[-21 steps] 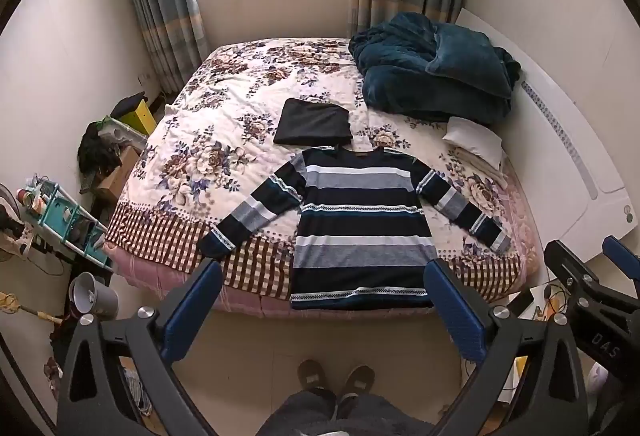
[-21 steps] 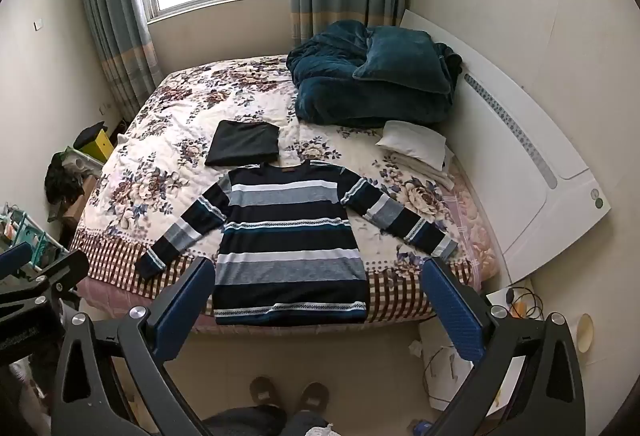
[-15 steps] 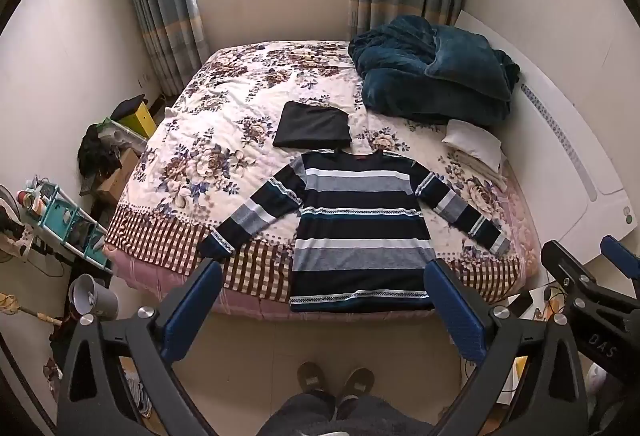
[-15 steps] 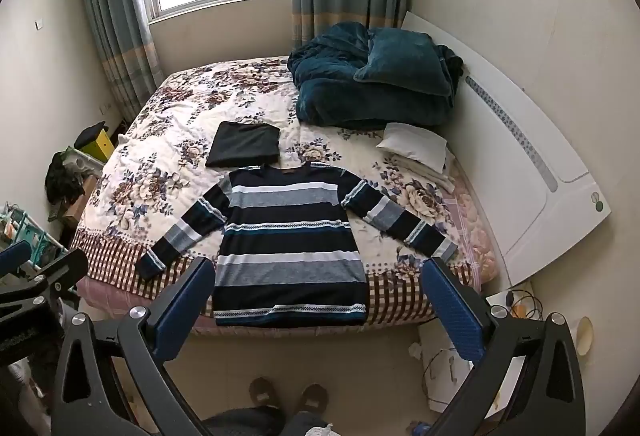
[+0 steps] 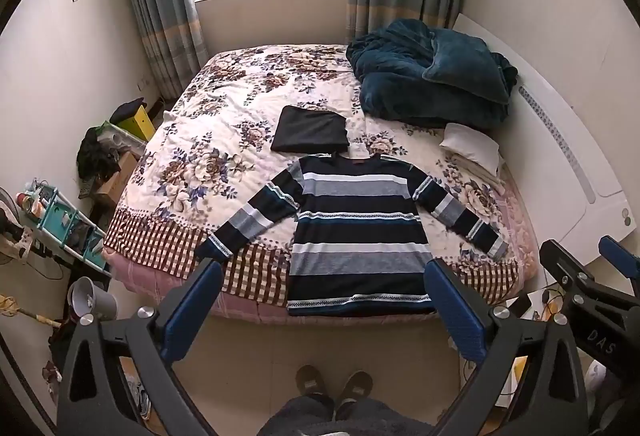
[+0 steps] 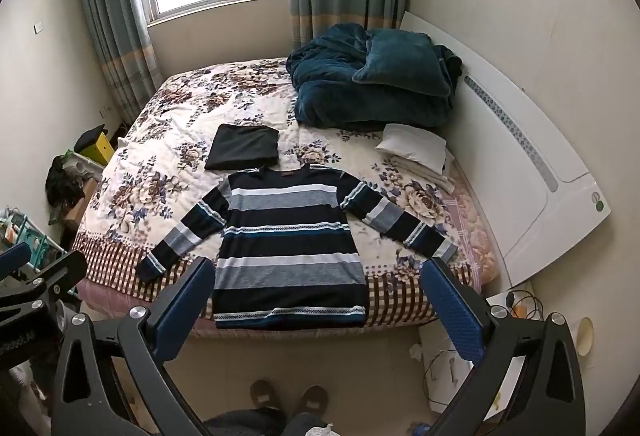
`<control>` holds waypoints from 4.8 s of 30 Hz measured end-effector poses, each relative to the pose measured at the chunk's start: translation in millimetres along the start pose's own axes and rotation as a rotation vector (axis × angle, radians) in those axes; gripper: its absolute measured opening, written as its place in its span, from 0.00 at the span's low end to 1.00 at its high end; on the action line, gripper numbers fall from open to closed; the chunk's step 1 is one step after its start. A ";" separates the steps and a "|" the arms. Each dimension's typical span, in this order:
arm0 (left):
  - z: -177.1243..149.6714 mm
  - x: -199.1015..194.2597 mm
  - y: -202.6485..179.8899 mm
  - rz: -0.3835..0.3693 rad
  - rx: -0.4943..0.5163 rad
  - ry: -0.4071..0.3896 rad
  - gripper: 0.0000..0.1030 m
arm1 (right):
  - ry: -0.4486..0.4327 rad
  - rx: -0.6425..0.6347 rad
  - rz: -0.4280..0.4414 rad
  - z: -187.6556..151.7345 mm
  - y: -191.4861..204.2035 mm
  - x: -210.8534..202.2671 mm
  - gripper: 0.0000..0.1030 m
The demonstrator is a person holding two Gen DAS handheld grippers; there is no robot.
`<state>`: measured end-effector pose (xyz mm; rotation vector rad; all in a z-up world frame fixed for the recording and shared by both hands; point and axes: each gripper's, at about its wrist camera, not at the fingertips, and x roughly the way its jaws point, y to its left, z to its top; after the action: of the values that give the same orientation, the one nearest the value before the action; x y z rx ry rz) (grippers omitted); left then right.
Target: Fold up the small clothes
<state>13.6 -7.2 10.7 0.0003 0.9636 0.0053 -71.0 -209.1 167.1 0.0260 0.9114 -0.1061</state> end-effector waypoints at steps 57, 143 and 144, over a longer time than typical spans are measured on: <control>28.1 -8.9 -8.5 0.003 0.001 -0.030 1.00 | -0.016 0.007 0.014 42.7 1.8 -20.5 1.00; 63.3 665.4 -99.3 0.230 -0.140 0.438 1.00 | 0.085 1.045 -0.239 -27.4 -378.6 726.2 0.12; 66.7 663.0 -83.3 0.241 -0.164 0.434 1.00 | 0.080 0.974 -0.175 0.2 -351.9 730.5 0.12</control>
<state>447.0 -87.3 -495.9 -0.0378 1.3898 0.3172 337.0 -618.1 -402.0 0.8598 0.8667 -0.7083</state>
